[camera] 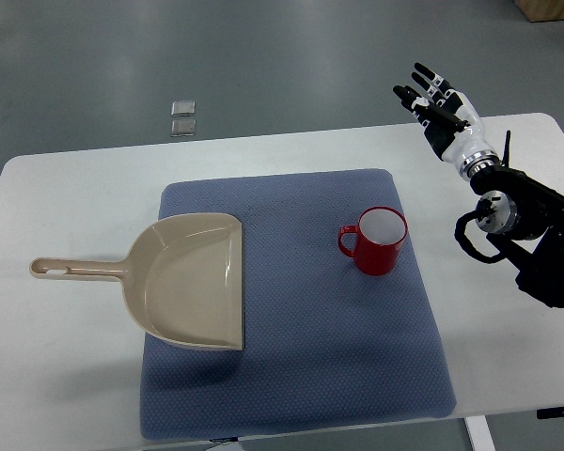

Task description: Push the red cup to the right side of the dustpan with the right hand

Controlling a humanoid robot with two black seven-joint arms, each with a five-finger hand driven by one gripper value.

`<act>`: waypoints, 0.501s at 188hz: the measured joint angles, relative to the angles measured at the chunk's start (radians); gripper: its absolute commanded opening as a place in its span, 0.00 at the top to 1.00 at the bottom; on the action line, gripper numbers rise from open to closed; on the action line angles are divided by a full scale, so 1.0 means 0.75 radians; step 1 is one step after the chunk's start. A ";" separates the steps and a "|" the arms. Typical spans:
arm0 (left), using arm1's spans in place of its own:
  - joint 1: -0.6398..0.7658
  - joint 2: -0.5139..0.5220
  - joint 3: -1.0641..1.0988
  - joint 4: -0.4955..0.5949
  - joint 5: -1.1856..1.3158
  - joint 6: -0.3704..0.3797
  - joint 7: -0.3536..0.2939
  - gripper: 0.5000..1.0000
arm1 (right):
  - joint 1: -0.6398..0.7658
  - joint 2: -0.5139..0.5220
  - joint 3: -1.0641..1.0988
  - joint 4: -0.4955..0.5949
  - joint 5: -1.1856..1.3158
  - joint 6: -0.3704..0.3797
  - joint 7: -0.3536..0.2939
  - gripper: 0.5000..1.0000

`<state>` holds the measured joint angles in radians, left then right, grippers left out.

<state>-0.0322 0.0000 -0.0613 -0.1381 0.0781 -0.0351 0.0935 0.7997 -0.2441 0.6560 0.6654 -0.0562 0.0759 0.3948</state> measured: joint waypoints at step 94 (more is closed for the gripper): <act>0.000 0.000 0.000 0.000 0.000 0.000 0.000 0.00 | -0.177 -0.299 -0.012 0.179 -0.284 0.235 0.071 0.14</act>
<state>-0.0322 0.0000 -0.0613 -0.1381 0.0782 -0.0354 0.0938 0.6668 -0.4681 0.6469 0.7994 -0.2689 0.2522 0.4477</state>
